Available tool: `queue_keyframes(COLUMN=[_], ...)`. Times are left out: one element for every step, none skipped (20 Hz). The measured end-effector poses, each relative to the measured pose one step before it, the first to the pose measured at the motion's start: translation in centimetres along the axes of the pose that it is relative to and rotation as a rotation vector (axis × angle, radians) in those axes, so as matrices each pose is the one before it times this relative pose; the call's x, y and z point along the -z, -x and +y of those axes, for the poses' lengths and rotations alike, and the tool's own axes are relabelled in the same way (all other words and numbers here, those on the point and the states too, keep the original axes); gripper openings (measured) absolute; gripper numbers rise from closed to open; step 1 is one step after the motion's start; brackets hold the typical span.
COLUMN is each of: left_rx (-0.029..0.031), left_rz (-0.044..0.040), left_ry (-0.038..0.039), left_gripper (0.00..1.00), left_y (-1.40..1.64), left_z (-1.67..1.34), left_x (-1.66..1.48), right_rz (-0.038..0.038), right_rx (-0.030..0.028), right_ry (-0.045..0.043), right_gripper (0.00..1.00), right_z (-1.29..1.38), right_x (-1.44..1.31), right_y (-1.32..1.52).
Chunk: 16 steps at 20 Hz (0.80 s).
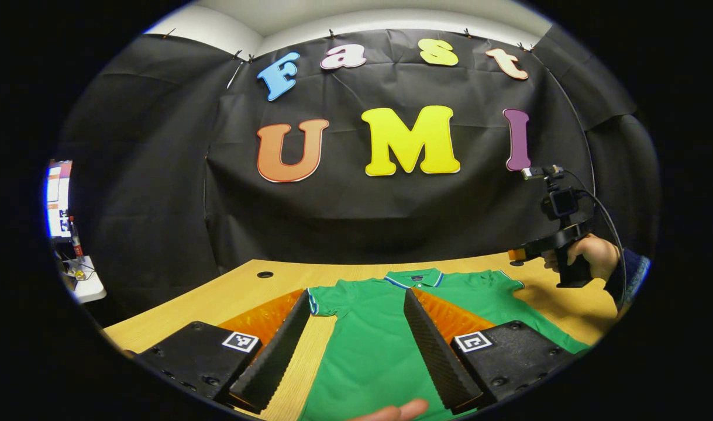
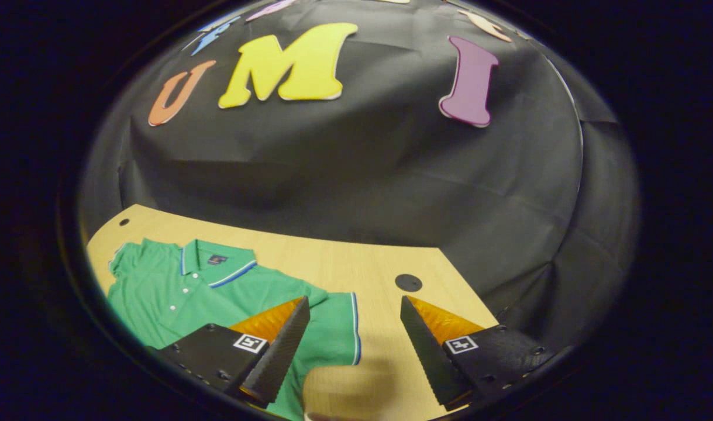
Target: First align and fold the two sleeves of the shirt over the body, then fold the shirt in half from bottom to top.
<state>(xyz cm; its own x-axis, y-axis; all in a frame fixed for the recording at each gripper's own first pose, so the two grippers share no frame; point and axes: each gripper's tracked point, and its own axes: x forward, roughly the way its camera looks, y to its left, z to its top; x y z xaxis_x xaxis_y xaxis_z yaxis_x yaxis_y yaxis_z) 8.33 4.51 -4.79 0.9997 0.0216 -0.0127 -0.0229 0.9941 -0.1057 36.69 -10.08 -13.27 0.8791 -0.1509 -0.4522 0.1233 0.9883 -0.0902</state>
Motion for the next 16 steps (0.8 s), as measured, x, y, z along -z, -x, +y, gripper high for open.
queue_keyframes(left_rx=[0.00834,0.01832,0.01702,0.00142,-0.00026,-0.00279,0.00080,0.00701,0.00679,0.00021,0.00319,0.01082,0.01412,0.00775,-0.00002,-0.01349], left_rz=[0.00614,0.00544,0.00268,0.00164,-0.00541,-0.00791,-0.00939,-0.01394,-0.01621,-0.01352,-0.00906,-0.00026,0.00434,0.00798,0.00714,0.01009], left_ry=[0.00160,-0.00394,-0.00875,-0.01205,-0.01403,-0.01340,-0.01074,-0.00624,-0.00734,-0.00448,0.00508,0.01549,0.02424,0.02593,0.00855,-0.00504], left_gripper=[1.00,1.00,1.00,1.00,1.00,1.00,1.00,1.00,1.00,1.00,1.00,1.00,1.00,1.00,1.00,1.00], left_y=[-0.345,-0.380,-0.529,-0.493,-0.550,-0.634,-0.552,-0.578,-0.379,-0.283,-0.263,-0.115,-0.005,0.018,-0.140,-0.062], left_z=[-0.097,-0.250,-0.293,0.006,-0.047,-0.020,-0.120,-0.338,-0.391,-0.084,-0.109,-0.282,-0.183,-0.034,0.063,0.478], left_x=[0.165,0.118,0.070,-0.211,-0.304,-0.262,-0.369,-0.364,-0.513,-0.174,-0.118,0.239,0.332,0.495,0.167,0.371], right_rz=[0.02960,0.02751,0.02333,0.01909,0.01690,0.02253,0.02732,0.01745,0.00976,0.00316,0.00319,-0.00009,0.00394,0.00367,0.00759,-0.00949], right_rx=[-0.01358,-0.00155,0.00363,0.00491,-0.00046,-0.00356,-0.00816,-0.00902,-0.00383,-0.01032,-0.01792,-0.00970,-0.01667,-0.02078,-0.02475,-0.01657], right_ry=[-0.00557,0.00536,0.00562,0.02009,0.02844,0.02203,0.00164,-0.00676,-0.00866,-0.01339,-0.02050,-0.01011,-0.01420,-0.02514,-0.03281,-0.01811], right_gripper=[0.95,0.96,0.94,0.94,0.94,0.92,0.94,0.92,0.89,0.88,0.87,0.80,0.80,0.67,0.64,0.46], right_z=[0.088,-0.101,-0.110,0.073,0.086,0.282,0.270,-0.008,-0.054,0.051,0.361,0.080,0.292,0.375,0.543,0.134], right_x=[0.526,0.834,0.709,0.784,0.759,0.996,0.758,0.393,0.191,0.170,0.028,0.189,-0.035,0.165,0.098,-0.011], right_y=[-1.596,-1.293,-0.951,-0.716,-0.512,-0.289,-0.238,-0.011,-0.070,-0.071,-0.168,0.016,-0.030,-0.025,-0.202,-0.176])
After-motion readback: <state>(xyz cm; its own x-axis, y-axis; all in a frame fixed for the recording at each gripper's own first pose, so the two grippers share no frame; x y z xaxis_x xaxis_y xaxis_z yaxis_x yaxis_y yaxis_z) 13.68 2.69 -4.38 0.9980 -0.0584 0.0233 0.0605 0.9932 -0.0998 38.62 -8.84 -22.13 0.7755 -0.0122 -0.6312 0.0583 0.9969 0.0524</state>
